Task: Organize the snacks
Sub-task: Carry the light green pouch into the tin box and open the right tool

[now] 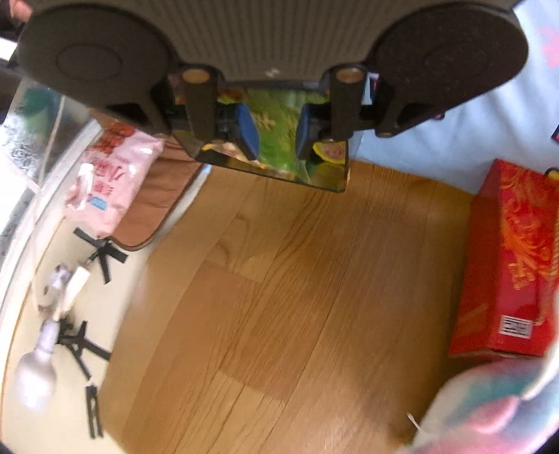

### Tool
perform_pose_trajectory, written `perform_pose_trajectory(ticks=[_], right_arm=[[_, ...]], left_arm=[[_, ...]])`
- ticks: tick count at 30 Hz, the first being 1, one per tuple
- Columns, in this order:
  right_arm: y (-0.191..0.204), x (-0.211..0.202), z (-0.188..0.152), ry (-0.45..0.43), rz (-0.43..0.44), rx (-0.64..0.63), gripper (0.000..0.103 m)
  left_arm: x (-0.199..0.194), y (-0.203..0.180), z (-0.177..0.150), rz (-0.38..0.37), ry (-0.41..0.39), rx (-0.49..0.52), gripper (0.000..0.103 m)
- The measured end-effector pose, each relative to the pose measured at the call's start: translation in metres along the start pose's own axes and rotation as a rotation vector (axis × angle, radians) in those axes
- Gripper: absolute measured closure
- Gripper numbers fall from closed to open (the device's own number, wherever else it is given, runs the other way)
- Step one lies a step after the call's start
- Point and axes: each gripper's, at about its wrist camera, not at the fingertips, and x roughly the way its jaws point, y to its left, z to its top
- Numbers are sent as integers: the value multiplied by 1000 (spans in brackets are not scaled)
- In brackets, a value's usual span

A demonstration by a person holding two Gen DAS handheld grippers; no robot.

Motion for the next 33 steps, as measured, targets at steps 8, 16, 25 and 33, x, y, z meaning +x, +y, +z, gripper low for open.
perform_pose_trajectory(ticks=[8,16,25,33], right_arm=[[6,-74,-63,27,-56,98,37],[25,-108,-111,102,-145,97,18],[35,-112,-133,103,-211,8,9],[31,-115,-133,100,-180,58,8]], left_arm=[[-64,-35,-58,118,15,101,42],[-102,-47,-109,268,59,135,0],[-114,-53,-125,349,83,179,0],[-111,-59,-131,414,68,247,0]])
